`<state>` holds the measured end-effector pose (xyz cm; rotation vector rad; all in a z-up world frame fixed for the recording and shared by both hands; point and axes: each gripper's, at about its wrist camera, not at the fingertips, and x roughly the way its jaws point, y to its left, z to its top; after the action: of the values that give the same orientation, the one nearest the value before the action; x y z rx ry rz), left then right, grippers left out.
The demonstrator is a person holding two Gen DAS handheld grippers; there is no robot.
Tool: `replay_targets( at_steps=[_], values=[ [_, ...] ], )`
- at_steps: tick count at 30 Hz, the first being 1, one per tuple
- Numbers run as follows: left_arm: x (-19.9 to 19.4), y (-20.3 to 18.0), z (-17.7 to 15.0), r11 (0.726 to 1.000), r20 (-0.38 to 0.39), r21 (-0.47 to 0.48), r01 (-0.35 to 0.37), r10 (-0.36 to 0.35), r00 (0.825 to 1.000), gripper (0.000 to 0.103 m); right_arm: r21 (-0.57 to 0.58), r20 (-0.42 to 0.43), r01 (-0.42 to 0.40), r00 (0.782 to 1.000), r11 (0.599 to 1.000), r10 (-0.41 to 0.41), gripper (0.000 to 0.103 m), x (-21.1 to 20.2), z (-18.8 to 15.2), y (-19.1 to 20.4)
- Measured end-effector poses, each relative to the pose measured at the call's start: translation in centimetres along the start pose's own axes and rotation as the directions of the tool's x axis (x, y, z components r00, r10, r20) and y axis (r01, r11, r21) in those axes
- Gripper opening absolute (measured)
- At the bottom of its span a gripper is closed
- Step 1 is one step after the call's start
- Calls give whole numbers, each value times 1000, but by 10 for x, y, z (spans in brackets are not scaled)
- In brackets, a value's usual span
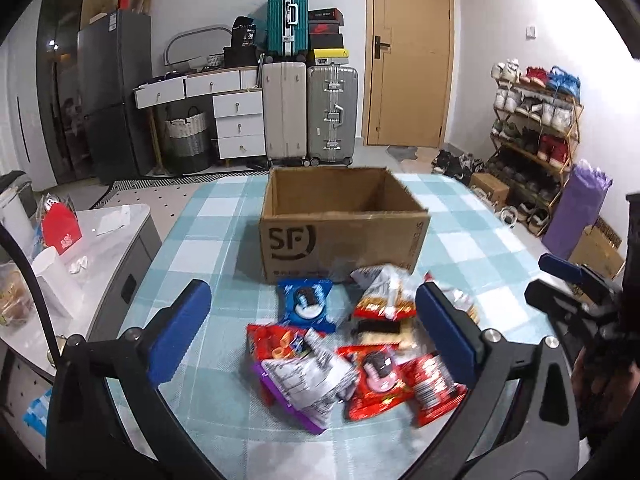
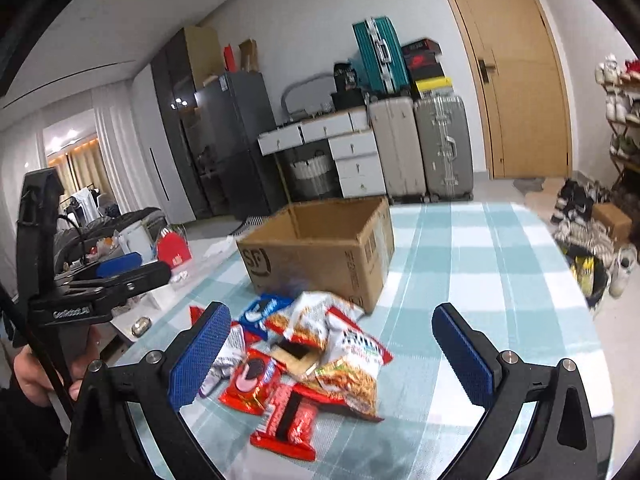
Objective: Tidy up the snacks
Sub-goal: 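Grasp the white noodle-snack bag with the right gripper and lift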
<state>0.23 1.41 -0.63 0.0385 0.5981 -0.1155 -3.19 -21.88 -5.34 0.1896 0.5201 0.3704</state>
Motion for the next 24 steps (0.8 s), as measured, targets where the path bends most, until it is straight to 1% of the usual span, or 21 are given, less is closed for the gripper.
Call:
replay_targets(
  at_steps=[4,9,11,14,17,19,20,21,24],
  values=[
    [16,8,-19,1000,-37,-5,-5,5,999,102,71,-75,-32,996,997,38,103,21,-14,-11],
    [39,17,-33,1000,-92,-28,-8,6,996,102,114,-166,-11,986,993,30,103,50,-24,-23],
    [46,20,-36,999,-109,-33,-10,6,994,102,147,-197,-21,979,989,50,103,62,-27,-28],
    [51,26,-42,999,-118,-41,-18,13,993,102,181,-234,-22,970,983,65,102,75,-30,-34],
    [55,32,-45,998,-130,-58,-26,18,991,102,209,-248,-24,966,978,77,102,87,-33,-39],
    [58,37,-47,997,-136,-70,-26,17,991,102,212,-265,-11,962,977,68,95,92,-32,-40],
    [57,38,-48,997,-139,-73,-31,20,990,102,216,-269,-18,960,976,77,85,95,-32,-40],
    [58,40,-49,997,-142,-75,-34,23,990,102,221,-277,-30,956,975,92,82,99,-32,-40],
    [62,44,-52,996,-160,-75,-45,32,987,102,221,-304,-9,950,975,78,82,109,-34,-42]
  ],
)
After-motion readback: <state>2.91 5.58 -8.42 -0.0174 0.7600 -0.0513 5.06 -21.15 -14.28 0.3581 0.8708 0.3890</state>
